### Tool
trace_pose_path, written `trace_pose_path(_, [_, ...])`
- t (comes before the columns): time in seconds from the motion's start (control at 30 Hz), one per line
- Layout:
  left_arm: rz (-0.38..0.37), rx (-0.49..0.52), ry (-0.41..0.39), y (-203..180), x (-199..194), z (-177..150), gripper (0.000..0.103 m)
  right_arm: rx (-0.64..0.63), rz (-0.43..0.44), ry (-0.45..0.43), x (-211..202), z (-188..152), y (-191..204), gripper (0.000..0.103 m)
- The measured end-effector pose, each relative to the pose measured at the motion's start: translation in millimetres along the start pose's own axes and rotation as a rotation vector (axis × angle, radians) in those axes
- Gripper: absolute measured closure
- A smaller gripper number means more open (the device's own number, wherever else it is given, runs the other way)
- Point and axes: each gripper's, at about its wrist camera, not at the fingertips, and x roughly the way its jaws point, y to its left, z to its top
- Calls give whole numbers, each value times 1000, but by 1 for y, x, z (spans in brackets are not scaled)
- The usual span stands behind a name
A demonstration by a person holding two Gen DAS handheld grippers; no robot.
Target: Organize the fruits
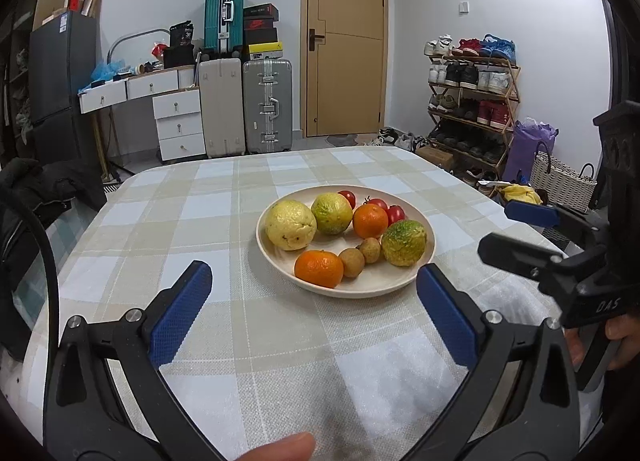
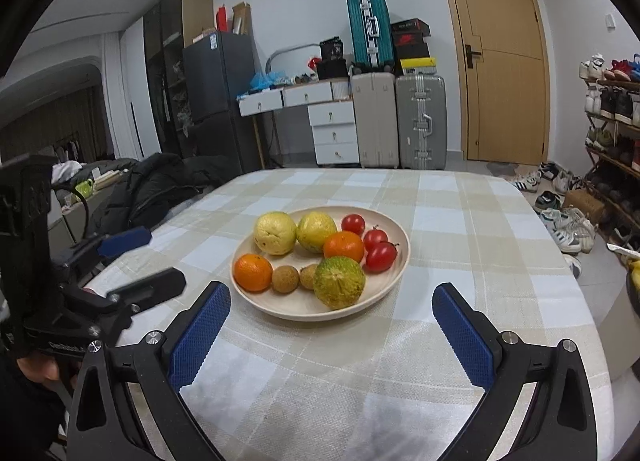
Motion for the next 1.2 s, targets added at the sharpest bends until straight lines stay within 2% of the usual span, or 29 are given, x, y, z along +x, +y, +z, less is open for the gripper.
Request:
trace_pose_path(0.3, [-10, -10, -40, 1, -9, 1, 1, -28, 6, -37, -6, -1, 6, 0])
trace_pose_path(0.6, [-21, -12, -32, 0, -6, 2, 1, -36, -9, -72, -11, -2, 8, 0])
trace_pose_path(1.2, [-22, -22, -17, 2, -1, 0, 1, -41, -8, -82, -12, -2, 9, 0])
